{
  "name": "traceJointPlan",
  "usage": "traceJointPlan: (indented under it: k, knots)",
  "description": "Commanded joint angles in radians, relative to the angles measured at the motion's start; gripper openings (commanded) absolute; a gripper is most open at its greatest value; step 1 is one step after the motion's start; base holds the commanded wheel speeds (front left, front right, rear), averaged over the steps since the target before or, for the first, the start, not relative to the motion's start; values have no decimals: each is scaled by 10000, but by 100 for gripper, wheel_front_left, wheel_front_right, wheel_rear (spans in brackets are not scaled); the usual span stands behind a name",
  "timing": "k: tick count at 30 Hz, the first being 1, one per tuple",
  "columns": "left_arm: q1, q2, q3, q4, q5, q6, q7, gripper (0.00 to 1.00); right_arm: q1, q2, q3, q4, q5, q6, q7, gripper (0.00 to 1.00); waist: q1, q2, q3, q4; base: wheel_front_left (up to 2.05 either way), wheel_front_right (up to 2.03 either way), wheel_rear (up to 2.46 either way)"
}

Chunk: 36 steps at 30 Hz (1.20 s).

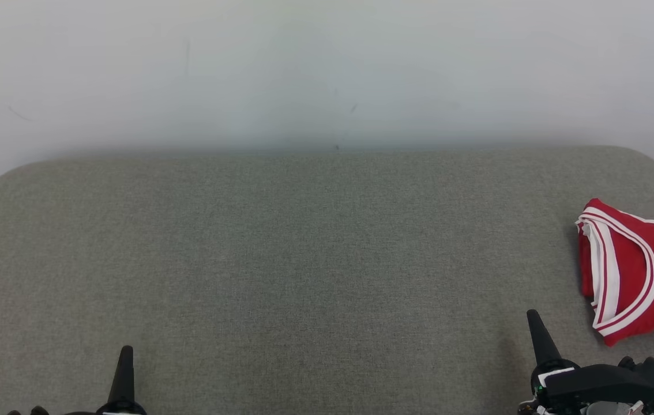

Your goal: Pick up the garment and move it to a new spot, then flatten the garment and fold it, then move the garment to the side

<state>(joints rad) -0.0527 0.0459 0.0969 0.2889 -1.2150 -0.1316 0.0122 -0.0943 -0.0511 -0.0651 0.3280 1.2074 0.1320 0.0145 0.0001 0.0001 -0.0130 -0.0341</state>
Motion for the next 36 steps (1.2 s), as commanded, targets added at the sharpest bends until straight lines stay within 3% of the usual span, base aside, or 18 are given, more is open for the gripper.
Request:
traceJointPlan:
  k: [1, 36]
  knots:
    - [-233, 49, 32, -118, -298, 10, 87, 0, -142, 8, -57, -167, 317, -14, 69, 0, -1, -1, 6, 13, 0, 0, 0]
    - [-554, 61, 159, -391, -3194, 14, 843, 0, -168, 14, -404, -721, 3233, -20, 822, 0, -1, -1, 120, 253, 0, 0, 0]
